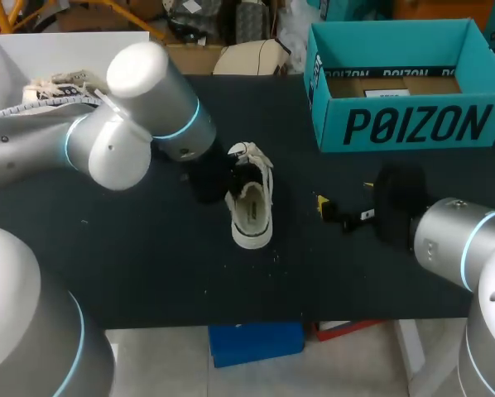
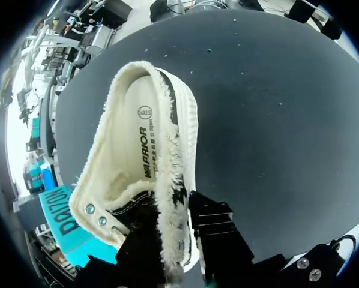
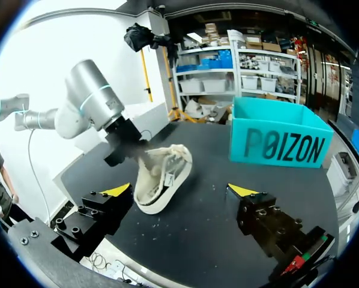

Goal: Take the shoe out of the shoebox, open the shoe tongue, remove and reinsert the insole, then place the shoe into the shoebox

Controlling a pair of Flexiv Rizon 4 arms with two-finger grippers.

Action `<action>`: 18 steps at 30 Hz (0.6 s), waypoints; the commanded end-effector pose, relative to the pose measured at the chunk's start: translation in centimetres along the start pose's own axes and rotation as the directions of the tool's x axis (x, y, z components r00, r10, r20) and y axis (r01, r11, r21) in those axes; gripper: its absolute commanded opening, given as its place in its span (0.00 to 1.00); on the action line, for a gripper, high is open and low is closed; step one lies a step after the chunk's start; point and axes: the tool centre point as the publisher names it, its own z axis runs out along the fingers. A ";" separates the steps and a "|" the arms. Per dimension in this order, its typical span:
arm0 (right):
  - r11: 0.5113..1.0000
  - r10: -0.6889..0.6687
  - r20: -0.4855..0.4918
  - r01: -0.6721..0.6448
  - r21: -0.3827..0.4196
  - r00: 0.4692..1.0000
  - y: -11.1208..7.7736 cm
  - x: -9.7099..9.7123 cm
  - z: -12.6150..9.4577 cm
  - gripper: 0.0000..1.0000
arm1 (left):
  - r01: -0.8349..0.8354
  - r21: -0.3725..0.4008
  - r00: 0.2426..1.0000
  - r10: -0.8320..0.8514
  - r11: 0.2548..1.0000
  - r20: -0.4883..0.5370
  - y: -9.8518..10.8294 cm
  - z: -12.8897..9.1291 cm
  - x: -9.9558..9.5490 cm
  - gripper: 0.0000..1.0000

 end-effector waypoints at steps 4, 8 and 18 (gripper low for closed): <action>1.000 0.001 0.004 -0.001 -0.004 1.000 -0.1 0.2 0.1 1.00 | -0.012 0.019 0.998 0.011 1.000 0.057 0.9 -3.9 -1.1 1.00; 1.000 0.001 0.004 -0.001 -0.004 1.000 -0.1 0.2 0.1 1.00 | -0.005 0.072 0.994 -0.003 0.997 0.106 0.8 -7.1 -1.6 1.00; 1.000 0.001 0.004 -0.001 -0.004 1.000 -0.1 0.2 0.1 1.00 | 0.235 0.257 0.962 -0.263 0.937 0.076 -0.7 -11.5 0.0 1.00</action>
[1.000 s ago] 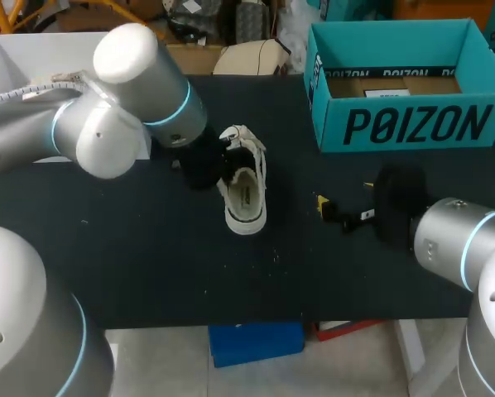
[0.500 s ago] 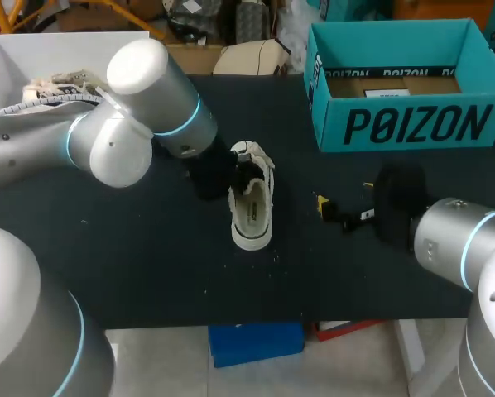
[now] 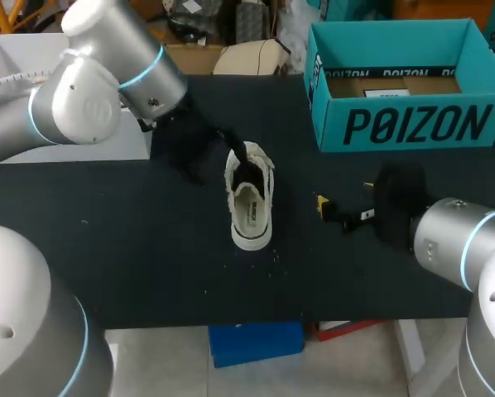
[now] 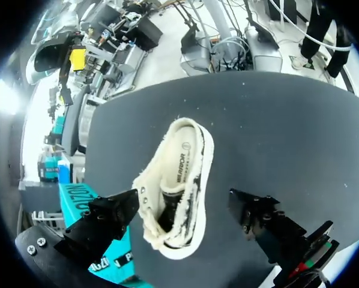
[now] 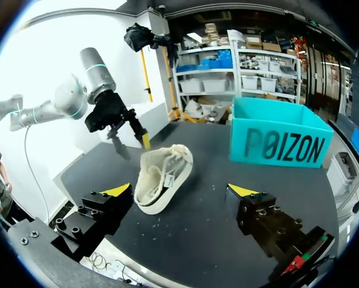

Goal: Take the shoe out of the shoebox, open the shoe tongue, remove and reinsert the insole, then place the shoe into the shoebox

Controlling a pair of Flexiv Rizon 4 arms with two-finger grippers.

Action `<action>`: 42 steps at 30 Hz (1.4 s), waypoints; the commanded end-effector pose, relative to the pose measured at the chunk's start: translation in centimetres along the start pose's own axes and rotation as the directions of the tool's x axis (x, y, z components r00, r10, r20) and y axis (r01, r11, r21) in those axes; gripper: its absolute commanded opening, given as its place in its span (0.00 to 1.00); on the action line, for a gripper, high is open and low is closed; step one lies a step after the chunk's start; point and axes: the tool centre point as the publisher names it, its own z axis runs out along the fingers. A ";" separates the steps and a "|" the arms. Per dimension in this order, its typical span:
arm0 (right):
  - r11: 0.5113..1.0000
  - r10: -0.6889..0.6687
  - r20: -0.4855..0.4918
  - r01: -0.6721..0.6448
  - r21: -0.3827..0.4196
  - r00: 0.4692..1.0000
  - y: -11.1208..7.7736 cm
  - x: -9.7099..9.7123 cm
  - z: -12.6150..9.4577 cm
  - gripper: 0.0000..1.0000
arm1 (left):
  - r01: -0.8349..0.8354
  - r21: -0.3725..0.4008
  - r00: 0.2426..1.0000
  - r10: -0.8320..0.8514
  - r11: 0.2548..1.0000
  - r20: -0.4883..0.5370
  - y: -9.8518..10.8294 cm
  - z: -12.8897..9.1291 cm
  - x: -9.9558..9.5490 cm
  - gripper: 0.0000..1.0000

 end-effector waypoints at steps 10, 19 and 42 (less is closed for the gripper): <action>1.000 0.001 0.004 -0.001 -0.004 1.000 -0.1 0.2 0.1 1.00 | 0.449 0.008 0.893 -0.449 0.893 0.004 0.1 -5.1 1.7 1.00; 1.000 0.001 0.004 -0.001 -0.004 1.000 -0.1 0.2 0.1 1.00 | 0.681 0.023 0.732 -0.681 0.732 0.018 -0.7 -5.5 3.3 1.00; 1.000 0.001 0.004 -0.001 -0.004 1.000 -0.1 0.2 0.1 1.00 | 0.886 0.030 0.457 -0.882 0.463 0.116 -4.2 -7.7 9.6 1.00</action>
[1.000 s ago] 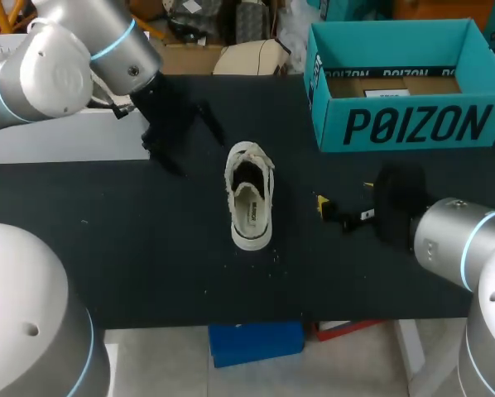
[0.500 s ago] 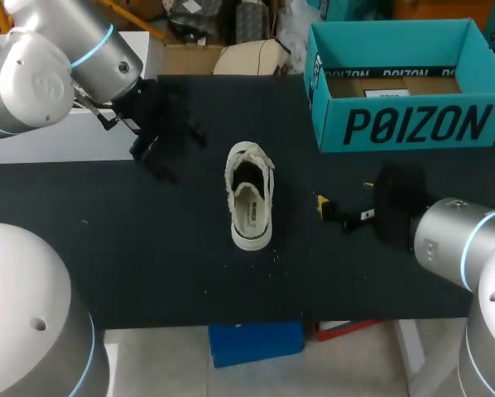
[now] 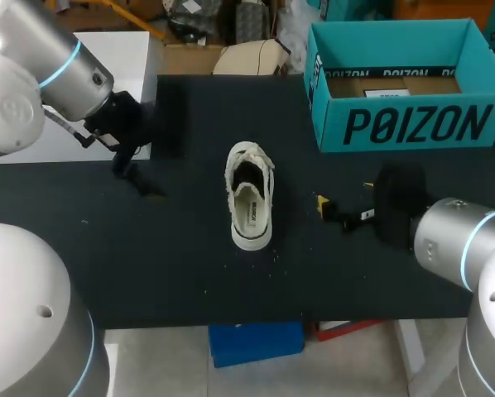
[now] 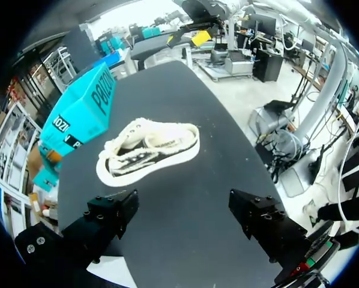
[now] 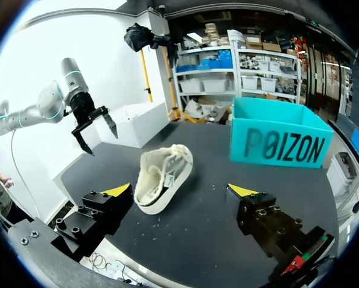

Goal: Take the shoe out of the shoebox, open the shoe tongue, remove and reinsert the insole, then place the shoe into the shoebox

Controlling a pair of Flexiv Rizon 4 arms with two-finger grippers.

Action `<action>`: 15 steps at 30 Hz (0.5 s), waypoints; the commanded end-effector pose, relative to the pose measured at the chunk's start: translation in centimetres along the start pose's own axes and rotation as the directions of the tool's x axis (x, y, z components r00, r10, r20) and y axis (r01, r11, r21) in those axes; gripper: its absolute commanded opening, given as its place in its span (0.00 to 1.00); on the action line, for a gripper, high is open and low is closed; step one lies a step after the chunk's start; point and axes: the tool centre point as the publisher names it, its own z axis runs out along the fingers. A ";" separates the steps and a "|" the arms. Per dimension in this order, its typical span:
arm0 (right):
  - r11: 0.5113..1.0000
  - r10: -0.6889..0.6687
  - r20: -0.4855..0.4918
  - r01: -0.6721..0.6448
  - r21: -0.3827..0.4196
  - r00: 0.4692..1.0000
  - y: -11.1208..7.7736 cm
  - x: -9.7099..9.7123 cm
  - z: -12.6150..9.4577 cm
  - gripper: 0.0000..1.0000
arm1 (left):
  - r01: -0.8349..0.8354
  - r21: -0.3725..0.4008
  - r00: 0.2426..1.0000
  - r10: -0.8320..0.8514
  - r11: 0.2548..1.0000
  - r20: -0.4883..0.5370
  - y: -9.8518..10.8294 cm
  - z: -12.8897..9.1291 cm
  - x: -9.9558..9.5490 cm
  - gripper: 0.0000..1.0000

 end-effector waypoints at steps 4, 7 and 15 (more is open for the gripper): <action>1.000 0.001 0.004 -0.001 -0.004 1.000 -0.1 0.2 0.1 1.00 | 0.008 -0.003 0.998 -0.008 1.000 0.059 1.1 -1.0 1.6 1.00; 0.983 -0.155 -0.067 0.161 0.085 0.986 0.5 1.4 1.5 1.00 | 0.008 -0.003 0.998 -0.008 1.000 0.059 1.1 -1.0 1.6 1.00; 0.889 -0.333 -0.158 0.366 0.277 0.930 1.4 4.7 4.7 1.00 | 0.008 -0.003 0.998 -0.008 1.000 0.059 1.1 -1.0 1.6 1.00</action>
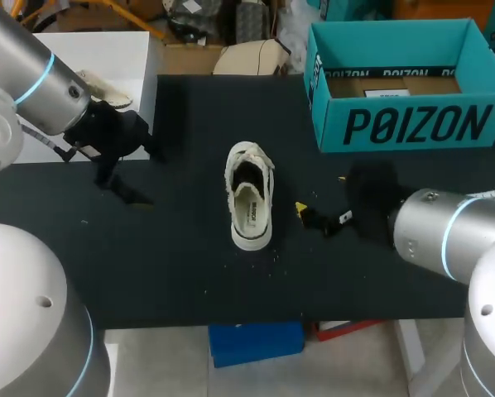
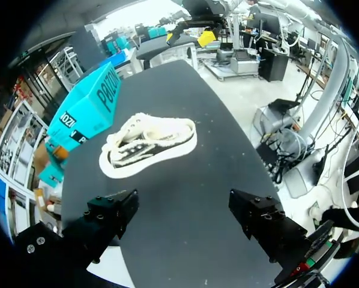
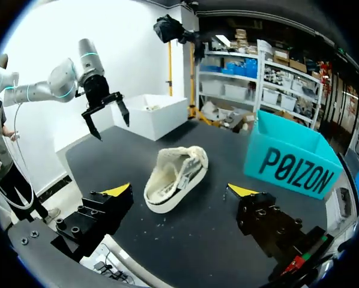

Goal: Take the shoe out of the shoebox, open the shoe tongue, remove and reinsert the insole, then place the shoe into the shoebox

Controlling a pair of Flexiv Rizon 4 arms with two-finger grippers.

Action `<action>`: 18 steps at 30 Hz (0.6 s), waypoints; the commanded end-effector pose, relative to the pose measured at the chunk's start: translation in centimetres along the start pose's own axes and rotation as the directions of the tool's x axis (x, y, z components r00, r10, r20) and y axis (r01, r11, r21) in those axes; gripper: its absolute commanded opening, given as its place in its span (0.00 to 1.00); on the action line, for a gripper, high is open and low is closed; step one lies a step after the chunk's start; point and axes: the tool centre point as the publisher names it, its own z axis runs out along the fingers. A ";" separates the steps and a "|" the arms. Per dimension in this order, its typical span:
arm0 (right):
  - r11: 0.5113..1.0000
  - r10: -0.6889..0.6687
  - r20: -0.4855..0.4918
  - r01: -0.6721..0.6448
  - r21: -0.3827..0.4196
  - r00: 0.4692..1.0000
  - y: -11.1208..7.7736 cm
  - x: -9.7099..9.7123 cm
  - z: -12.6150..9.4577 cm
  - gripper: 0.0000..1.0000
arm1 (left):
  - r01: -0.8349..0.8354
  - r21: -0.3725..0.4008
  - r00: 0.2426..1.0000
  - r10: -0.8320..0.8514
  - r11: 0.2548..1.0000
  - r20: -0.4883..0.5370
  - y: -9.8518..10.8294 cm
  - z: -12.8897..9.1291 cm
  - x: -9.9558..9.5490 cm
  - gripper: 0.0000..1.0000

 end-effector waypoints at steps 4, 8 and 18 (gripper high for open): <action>0.941 -0.138 -0.076 0.154 0.300 0.988 1.2 1.0 4.2 1.00 | -0.001 -0.002 1.000 0.001 1.000 0.005 0.0 0.2 0.1 1.00; 0.941 -0.138 -0.076 0.154 0.300 0.988 1.2 1.0 4.2 1.00 | -0.001 -0.002 1.000 0.001 1.000 0.005 0.0 0.2 0.1 1.00; 0.941 -0.138 -0.076 0.154 0.300 0.988 1.2 1.0 4.2 1.00 | -0.001 -0.002 1.000 0.001 1.000 0.005 0.0 0.2 0.1 1.00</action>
